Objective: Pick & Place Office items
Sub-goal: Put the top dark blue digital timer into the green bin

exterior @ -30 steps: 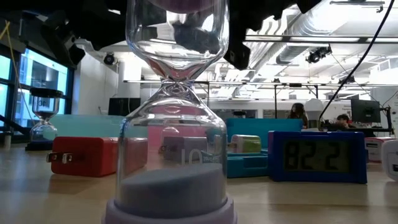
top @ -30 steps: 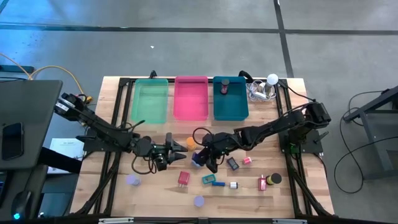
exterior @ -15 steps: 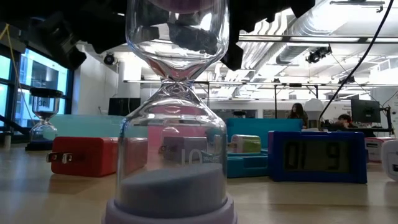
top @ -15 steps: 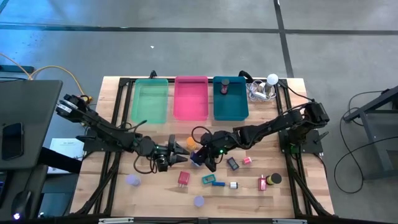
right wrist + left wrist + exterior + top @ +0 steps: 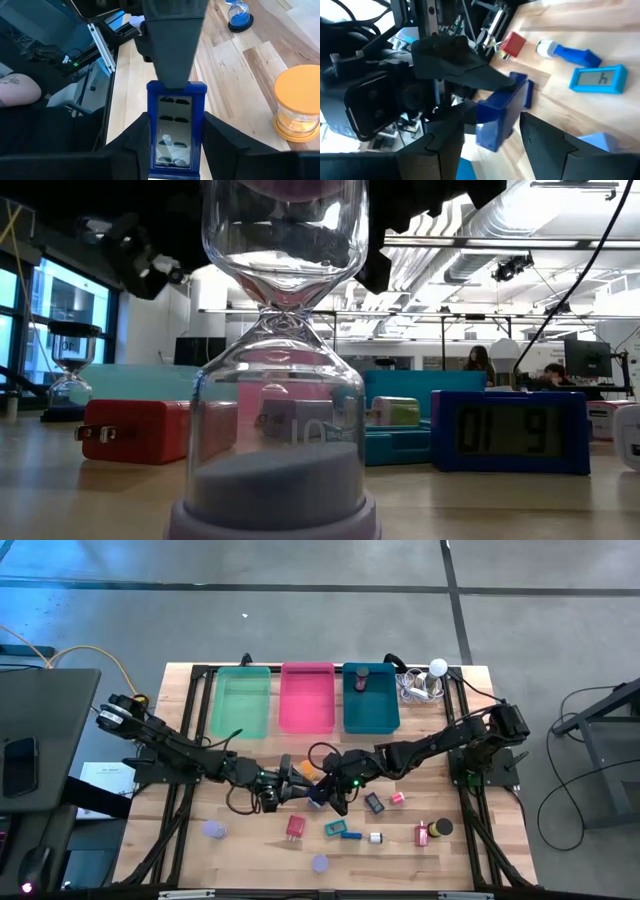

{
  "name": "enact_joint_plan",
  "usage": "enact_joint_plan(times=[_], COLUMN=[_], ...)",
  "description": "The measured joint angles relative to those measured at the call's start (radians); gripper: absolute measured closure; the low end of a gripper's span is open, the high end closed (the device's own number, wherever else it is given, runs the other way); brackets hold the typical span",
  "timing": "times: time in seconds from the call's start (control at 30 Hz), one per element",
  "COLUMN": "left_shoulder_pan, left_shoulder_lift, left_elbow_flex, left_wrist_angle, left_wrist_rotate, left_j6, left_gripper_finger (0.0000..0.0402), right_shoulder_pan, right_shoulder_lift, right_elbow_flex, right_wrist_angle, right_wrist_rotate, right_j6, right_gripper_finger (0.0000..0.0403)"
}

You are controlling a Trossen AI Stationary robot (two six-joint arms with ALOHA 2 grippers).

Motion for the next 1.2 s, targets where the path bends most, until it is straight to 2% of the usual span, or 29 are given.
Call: enact_joint_plan(times=[0.13,0.33,0.77,0.9,1.1,1.2], left_shoulder_pan=[-0.001,0.019,0.024,0.024,0.024,0.023], left_shoulder_lift=[0.001,0.017,0.054,0.054,0.054,0.054], left_elbow_flex=[0.017,0.036,0.056,0.056,0.057,0.057], left_wrist_angle=[-0.001,-0.063,-0.058,-0.057,-0.059,-0.062], left_wrist_rotate=[0.021,0.093,0.075,0.074,0.074,0.062], left_j6=[0.025,-0.031,-0.010,-0.005,0.015,0.019], left_gripper_finger=[0.0216,0.0216,0.0219,0.0246,0.0314,0.0328], right_shoulder_pan=[0.000,0.000,0.000,0.000,0.000,0.000], right_shoulder_lift=[0.000,0.000,-0.001,-0.001,-0.001,-0.002], right_elbow_flex=[0.000,0.000,0.000,0.000,0.000,0.000], right_wrist_angle=[0.000,-0.005,-0.009,-0.016,-0.026,-0.027], right_wrist_rotate=[-0.002,-0.003,-0.004,-0.005,-0.012,-0.013], right_j6=[-0.002,-0.002,-0.009,-0.010,-0.007,-0.006], right_gripper_finger=[0.0271,0.0270,0.0270,0.0270,0.0270,0.0270])
